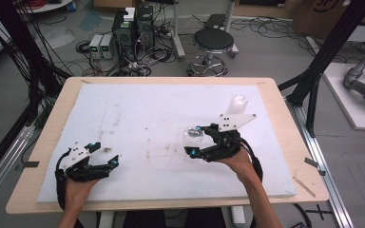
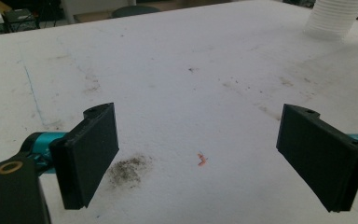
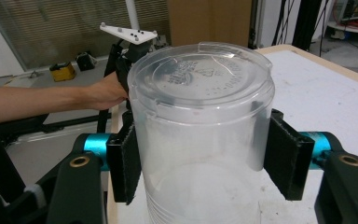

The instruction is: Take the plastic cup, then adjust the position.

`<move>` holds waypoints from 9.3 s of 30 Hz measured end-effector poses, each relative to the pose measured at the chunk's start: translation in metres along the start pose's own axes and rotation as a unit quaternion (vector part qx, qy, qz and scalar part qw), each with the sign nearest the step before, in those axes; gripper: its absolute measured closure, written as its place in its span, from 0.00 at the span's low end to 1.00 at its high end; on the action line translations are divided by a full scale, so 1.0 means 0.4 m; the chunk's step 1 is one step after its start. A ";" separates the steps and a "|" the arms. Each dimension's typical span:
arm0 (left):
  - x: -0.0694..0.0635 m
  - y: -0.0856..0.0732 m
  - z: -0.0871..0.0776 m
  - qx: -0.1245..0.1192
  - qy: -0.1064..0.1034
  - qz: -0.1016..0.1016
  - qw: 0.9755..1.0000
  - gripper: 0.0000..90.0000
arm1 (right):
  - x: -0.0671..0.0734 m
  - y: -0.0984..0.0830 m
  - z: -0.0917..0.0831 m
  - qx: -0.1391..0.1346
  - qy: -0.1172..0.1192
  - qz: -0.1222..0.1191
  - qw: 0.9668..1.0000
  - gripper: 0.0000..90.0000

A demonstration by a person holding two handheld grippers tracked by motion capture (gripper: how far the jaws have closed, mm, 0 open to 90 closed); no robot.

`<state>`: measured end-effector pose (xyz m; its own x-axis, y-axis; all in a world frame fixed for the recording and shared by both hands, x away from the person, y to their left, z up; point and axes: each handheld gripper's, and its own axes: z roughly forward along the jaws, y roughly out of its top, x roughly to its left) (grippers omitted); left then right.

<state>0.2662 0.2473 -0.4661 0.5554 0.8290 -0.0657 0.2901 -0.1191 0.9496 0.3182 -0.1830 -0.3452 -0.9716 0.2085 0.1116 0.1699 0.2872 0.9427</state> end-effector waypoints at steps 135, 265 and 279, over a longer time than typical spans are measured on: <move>-0.299 0.336 0.253 0.330 -0.334 0.285 0.836 0.35 | 0.063 0.045 0.082 0.224 0.020 -0.102 0.969 0.17; -0.224 0.216 0.205 -0.103 -0.413 0.024 0.905 0.07 | -0.003 -0.055 0.034 0.006 0.069 -0.048 0.996 0.47; -0.227 0.224 0.206 -0.110 -0.430 0.029 0.896 0.23 | -0.001 -0.057 0.039 0.003 0.079 -0.053 0.995 0.47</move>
<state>0.3059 0.1164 -0.4001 0.9870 0.0859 -0.1361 0.1331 0.0399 0.9903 0.3173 -0.1751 -0.3718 -0.9978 0.0279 0.0595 0.0652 0.3053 0.9500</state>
